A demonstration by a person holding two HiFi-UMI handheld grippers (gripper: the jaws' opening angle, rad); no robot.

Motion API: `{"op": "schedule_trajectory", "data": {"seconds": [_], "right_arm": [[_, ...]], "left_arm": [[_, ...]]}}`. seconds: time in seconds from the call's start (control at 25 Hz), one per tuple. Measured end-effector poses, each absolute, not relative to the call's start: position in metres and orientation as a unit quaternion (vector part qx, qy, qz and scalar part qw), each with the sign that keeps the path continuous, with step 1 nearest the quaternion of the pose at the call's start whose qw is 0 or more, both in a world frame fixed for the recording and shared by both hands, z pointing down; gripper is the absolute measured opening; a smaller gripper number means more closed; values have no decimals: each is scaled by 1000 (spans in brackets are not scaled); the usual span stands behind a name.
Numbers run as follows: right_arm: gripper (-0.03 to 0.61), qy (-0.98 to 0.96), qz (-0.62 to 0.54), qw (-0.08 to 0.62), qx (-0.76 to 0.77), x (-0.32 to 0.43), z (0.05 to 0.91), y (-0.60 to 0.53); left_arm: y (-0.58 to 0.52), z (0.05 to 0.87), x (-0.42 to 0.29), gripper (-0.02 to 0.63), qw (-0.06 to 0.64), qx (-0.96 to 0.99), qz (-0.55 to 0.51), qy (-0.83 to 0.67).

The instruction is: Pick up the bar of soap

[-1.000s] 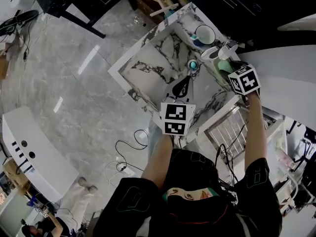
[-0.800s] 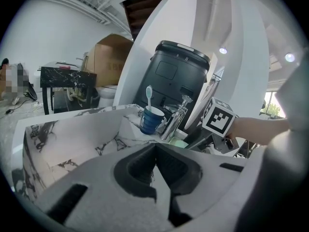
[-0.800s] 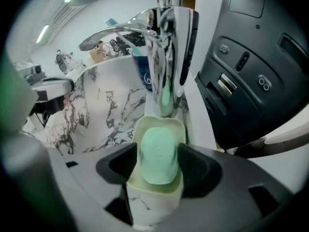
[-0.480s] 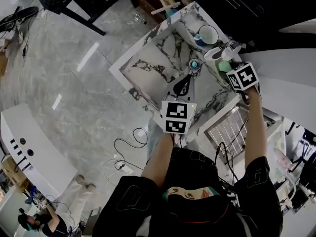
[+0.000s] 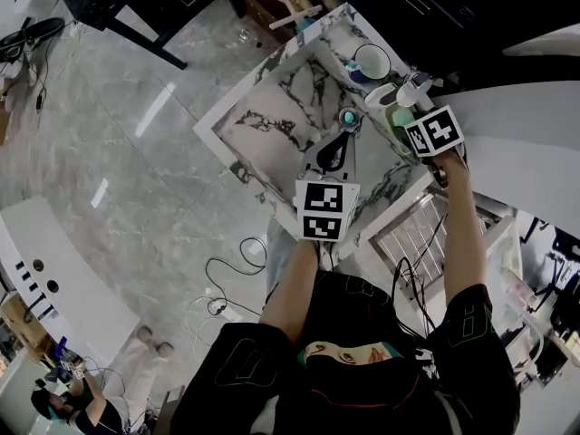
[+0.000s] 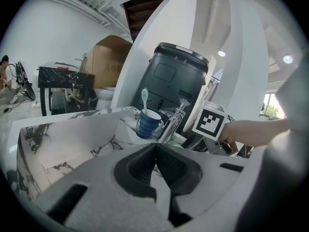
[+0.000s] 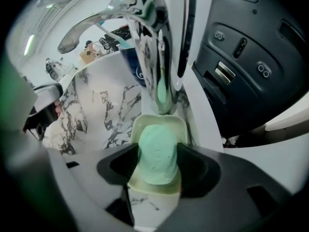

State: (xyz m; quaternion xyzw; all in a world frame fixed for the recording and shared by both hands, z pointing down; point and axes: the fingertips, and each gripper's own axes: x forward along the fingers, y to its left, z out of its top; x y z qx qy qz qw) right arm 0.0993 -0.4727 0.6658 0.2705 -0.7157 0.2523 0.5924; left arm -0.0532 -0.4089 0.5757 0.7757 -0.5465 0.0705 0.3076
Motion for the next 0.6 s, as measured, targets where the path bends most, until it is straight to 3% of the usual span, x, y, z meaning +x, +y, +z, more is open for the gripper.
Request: {"op": "schedule_trajectory", "data": {"seconds": [0.36,0.6], "right_arm": [[252,-730,235,561,311,107,656,-475],[252,-767,226,493,342,98,627,-474]], "left_arm": [[-394,568,-71,8,300,766,66,-565],[-383,560,-76,8,294,760,56,-576]]}}
